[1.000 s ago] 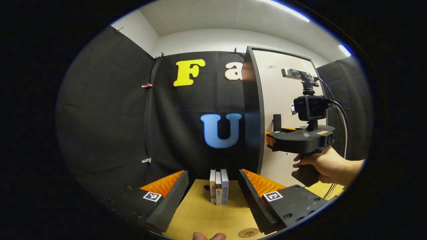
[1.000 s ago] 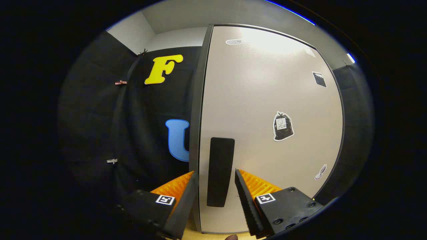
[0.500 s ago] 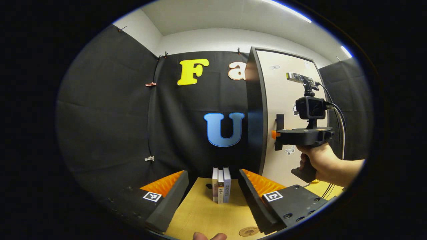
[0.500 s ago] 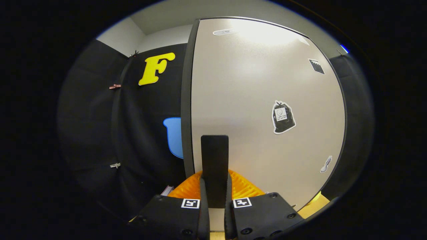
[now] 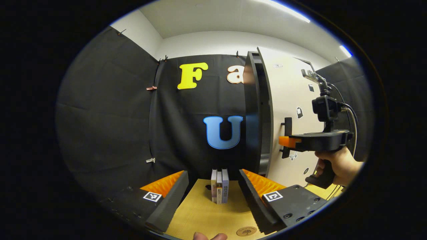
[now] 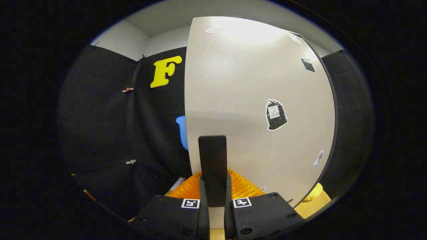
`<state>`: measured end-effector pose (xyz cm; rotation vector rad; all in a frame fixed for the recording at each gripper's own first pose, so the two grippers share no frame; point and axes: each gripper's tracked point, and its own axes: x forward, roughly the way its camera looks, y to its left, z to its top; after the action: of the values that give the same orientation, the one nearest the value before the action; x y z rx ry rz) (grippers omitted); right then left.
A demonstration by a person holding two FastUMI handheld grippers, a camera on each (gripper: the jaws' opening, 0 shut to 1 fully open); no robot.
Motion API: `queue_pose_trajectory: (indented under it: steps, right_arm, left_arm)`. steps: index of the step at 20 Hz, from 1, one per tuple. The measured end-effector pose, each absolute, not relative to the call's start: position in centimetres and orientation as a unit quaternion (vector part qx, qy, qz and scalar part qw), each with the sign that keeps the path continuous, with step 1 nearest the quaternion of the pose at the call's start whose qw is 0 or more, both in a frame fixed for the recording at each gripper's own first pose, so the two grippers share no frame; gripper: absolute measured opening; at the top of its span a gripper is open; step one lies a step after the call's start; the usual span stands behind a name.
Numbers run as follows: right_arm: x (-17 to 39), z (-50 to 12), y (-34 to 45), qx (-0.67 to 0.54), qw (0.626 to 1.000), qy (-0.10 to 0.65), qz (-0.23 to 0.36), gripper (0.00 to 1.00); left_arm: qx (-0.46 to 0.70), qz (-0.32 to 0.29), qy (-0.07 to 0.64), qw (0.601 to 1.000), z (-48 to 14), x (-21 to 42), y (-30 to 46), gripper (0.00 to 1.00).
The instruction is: Open the cabinet door with the right hand, grasp the bottle in the cabinet with the left hand and place it on the coaster, then close the cabinet door with the right hand.
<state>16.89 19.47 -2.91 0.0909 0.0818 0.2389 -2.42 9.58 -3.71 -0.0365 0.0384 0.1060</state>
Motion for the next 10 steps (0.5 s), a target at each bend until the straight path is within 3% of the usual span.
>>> queue_pose_trajectory:
  steps: [10]
  right_arm:
    - [12.3,-2.1,17.5,0.072,0.985,0.044,0.150,0.21]
  left_arm:
    - [-0.020,0.053,0.014,0.998,-2.7,-4.2,6.5,0.95]
